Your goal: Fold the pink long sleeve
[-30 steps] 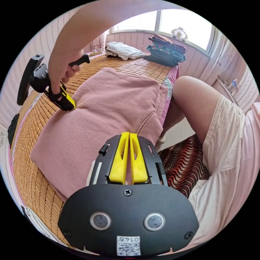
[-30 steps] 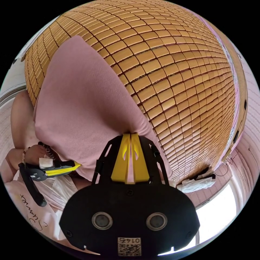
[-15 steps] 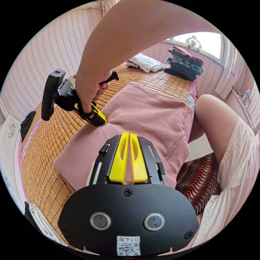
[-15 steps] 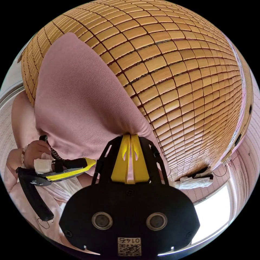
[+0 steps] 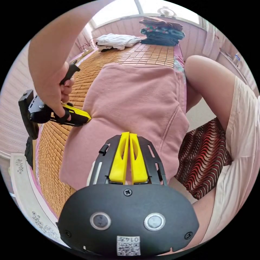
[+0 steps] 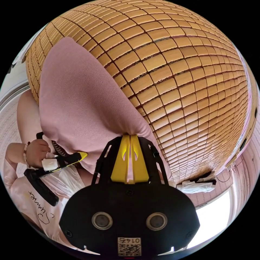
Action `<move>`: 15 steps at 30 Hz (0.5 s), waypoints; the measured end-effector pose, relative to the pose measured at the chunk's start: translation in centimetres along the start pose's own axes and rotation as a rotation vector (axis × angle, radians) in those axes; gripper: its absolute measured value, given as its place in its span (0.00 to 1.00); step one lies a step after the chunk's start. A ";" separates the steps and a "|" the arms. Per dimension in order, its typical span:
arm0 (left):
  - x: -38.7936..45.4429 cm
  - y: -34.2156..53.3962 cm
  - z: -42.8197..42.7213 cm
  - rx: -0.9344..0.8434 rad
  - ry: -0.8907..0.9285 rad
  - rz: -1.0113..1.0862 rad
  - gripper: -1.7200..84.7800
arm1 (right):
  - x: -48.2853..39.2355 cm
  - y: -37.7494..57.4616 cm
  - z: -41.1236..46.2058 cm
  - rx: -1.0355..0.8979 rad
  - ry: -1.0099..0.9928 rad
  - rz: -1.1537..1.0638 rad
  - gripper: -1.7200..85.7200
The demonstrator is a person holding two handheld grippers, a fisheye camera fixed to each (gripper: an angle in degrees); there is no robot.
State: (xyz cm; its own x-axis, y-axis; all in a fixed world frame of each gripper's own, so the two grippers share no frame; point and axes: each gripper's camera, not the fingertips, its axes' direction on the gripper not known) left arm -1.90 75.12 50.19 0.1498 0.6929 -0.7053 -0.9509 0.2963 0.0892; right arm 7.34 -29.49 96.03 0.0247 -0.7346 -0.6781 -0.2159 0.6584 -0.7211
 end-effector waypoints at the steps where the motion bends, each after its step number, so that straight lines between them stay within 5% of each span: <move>1: 1.3 0.2 -0.4 -0.003 -0.034 0.033 0.01 | 0.0 0.1 0.4 -0.001 0.003 -0.001 0.01; 4: 3.3 0.6 -1.0 0.002 -0.003 0.035 0.01 | -0.1 0.4 1.3 0.000 0.008 0.001 0.01; 7: 4.7 0.8 -0.2 0.004 0.314 0.008 0.01 | -0.4 1.0 2.4 0.006 0.017 0.006 0.01; 11: 7.9 1.4 2.8 -0.129 0.172 0.095 0.01 | -0.8 2.4 4.2 0.036 0.027 0.015 0.01; 15: 6.1 1.3 -0.2 0.021 0.149 0.044 0.01 | -1.1 3.9 5.9 0.063 0.019 0.026 0.01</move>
State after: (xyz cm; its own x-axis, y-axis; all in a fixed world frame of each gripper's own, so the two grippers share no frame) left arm -2.28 79.60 45.89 0.0650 0.6007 -0.7968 -0.9495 0.2828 0.1357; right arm 12.28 -25.17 93.09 0.0013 -0.7196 -0.6944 -0.1543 0.6860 -0.7111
